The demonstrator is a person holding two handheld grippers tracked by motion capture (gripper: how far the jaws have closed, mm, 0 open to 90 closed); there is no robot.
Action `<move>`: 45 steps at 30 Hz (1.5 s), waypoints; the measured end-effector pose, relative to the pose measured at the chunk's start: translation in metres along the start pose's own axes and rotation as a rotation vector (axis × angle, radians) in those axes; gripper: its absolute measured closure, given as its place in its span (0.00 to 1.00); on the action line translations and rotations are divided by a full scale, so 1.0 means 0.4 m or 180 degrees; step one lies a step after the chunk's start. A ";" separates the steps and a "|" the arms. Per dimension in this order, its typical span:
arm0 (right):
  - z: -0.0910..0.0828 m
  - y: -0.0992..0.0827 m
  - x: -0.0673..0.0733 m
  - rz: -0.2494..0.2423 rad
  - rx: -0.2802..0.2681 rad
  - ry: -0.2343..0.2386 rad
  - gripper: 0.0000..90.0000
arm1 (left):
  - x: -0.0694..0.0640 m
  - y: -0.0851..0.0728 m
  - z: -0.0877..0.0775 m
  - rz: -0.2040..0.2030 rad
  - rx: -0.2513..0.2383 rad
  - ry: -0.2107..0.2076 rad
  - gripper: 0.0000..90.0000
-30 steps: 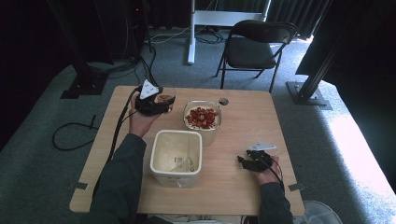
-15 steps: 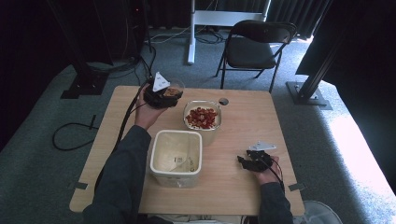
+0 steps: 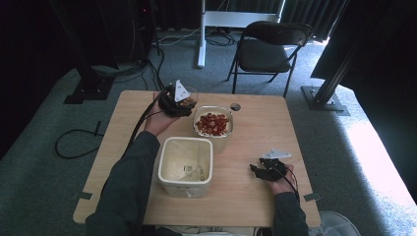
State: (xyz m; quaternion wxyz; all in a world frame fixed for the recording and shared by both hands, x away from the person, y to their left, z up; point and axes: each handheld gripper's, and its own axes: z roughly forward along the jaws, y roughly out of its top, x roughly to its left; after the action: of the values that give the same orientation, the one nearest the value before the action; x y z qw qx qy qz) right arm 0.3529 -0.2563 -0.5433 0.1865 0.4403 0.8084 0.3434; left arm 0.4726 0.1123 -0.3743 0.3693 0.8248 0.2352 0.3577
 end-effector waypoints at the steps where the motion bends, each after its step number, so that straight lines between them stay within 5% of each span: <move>1: 0.000 0.000 0.000 0.0001 -0.0001 0.0001 0.51 | -0.002 0.000 0.000 0.0035 0.0022 0.0015 0.40; 11: 0.000 0.000 0.001 0.0002 -0.0003 -0.0003 0.52 | -0.026 0.002 0.003 0.0315 0.0151 0.0094 0.40; 15: 0.000 0.000 0.001 0.0001 -0.0003 -0.0004 0.52 | -0.047 0.009 0.015 0.0579 0.0324 0.0140 0.40; 17: 0.000 0.000 0.001 -0.0002 -0.0003 -0.0004 0.52 | -0.047 0.009 0.015 0.0579 0.0324 0.0140 0.40; 25: -0.001 0.000 0.002 -0.0014 -0.0005 0.0006 0.53 | -0.097 0.046 0.022 0.1150 0.0455 0.0284 0.40; 38: -0.001 0.000 0.002 -0.0017 -0.0008 0.0006 0.53 | -0.169 0.048 0.042 0.2022 0.0714 0.0513 0.40; 45: -0.001 -0.001 0.002 -0.0017 -0.0008 0.0009 0.53 | -0.180 0.047 0.044 0.2118 0.0736 0.0467 0.40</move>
State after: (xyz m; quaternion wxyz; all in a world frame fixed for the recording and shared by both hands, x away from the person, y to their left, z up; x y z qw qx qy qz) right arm 0.3522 -0.2559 -0.5433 0.1867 0.4374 0.8094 0.3446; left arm 0.4429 0.0458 -0.3981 0.1190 0.8647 0.0186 0.4876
